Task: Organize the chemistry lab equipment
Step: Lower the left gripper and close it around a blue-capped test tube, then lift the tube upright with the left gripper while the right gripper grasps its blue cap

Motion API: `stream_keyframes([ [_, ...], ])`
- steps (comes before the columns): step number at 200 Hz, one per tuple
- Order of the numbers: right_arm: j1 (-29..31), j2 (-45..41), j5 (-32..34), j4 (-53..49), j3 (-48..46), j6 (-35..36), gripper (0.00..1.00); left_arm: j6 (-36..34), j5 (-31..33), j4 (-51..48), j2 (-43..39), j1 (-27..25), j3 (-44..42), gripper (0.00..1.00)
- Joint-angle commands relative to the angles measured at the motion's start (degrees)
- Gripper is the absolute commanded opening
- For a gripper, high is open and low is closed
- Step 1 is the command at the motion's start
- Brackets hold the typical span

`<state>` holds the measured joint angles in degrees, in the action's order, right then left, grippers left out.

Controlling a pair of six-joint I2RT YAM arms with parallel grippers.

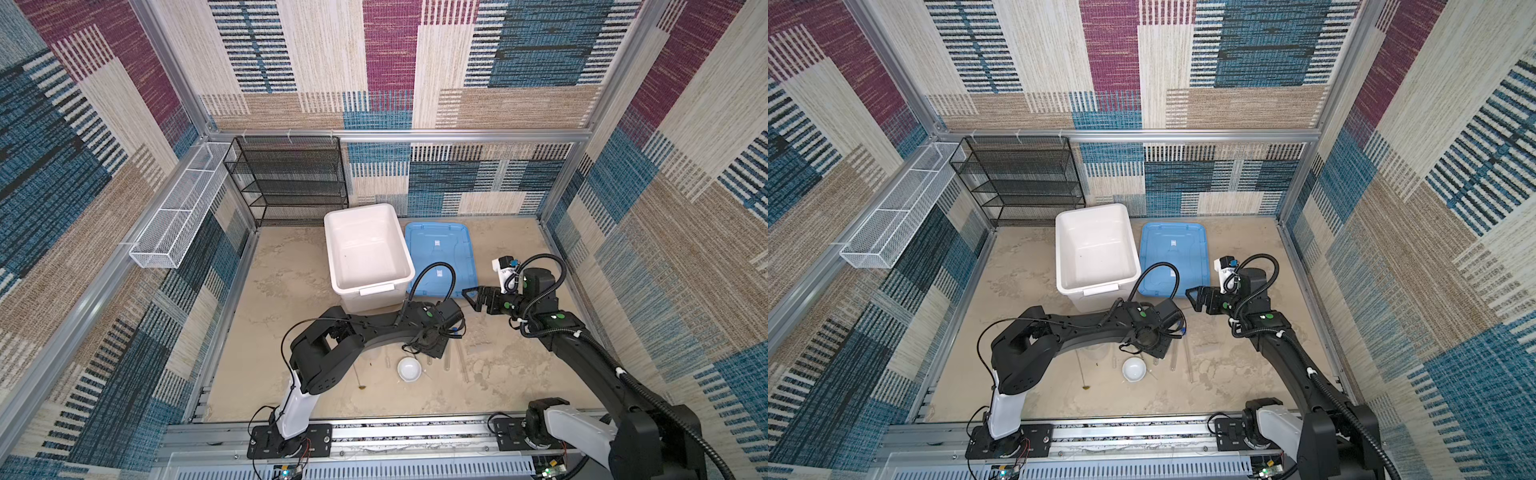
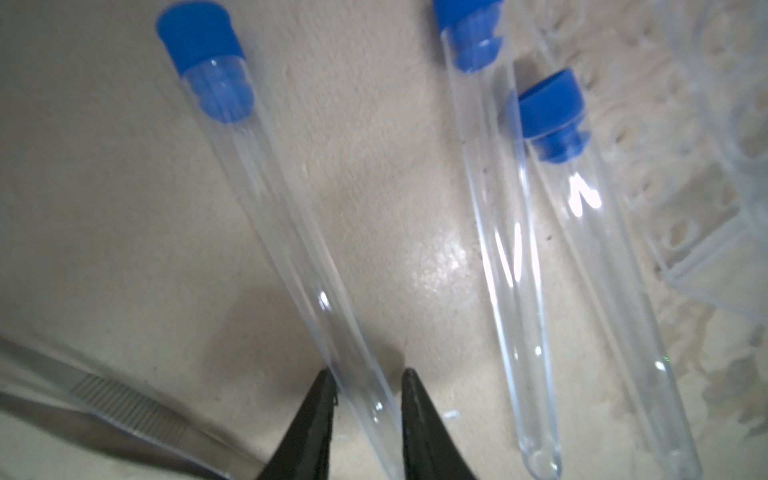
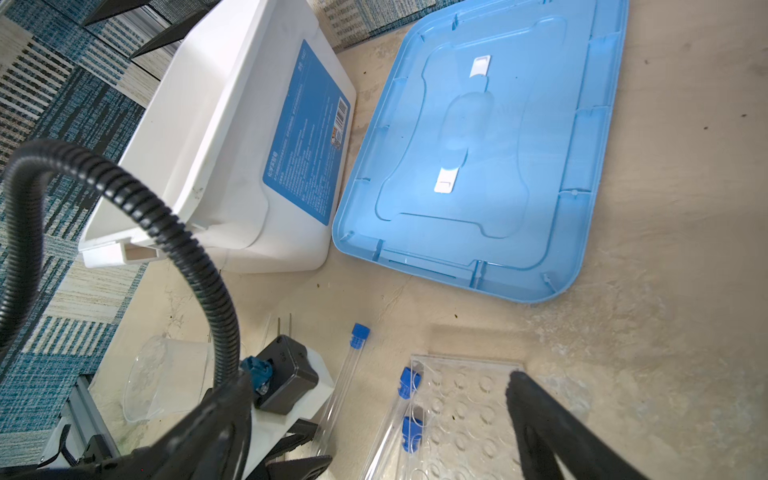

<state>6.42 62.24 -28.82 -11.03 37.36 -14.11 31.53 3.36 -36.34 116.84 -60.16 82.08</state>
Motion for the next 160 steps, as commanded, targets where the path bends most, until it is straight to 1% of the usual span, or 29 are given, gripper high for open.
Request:
stream_keyframes([
  [1,0.1,0.3,0.5,1.2,0.5,-0.4,0.97,1.3,0.1,-2.4,1.5,0.0,0.5,0.27],
  [15,0.1,0.6,0.5,1.1,0.9,-0.4,0.97,1.3,0.5,-2.5,1.7,-0.1,0.8,0.27],
  [24,0.1,0.6,0.4,1.1,1.1,-0.5,0.97,1.3,0.6,-2.5,1.8,0.0,0.9,0.25],
  [33,0.1,0.5,0.5,1.3,1.1,-0.5,0.97,1.5,0.8,-2.5,1.8,0.0,1.0,0.22],
  [46,0.1,0.4,0.6,1.8,0.9,-0.7,0.97,1.5,0.9,-2.1,1.6,0.0,1.0,0.22],
  [91,0.1,1.4,0.0,2.2,1.5,-1.5,0.97,1.6,1.5,1.6,-1.0,0.2,-1.3,0.17],
  [124,0.1,0.8,0.3,1.7,2.7,-2.9,0.99,0.5,-0.3,13.7,-8.1,0.9,-8.7,0.16],
  [134,0.0,0.4,0.2,1.1,3.4,-3.0,1.0,-0.4,-0.2,17.2,-10.1,0.9,-11.0,0.14],
  [160,0.0,0.1,-1.9,-1.2,6.1,-2.9,1.0,-2.4,-0.6,25.5,-14.2,1.1,-15.7,0.14],
])
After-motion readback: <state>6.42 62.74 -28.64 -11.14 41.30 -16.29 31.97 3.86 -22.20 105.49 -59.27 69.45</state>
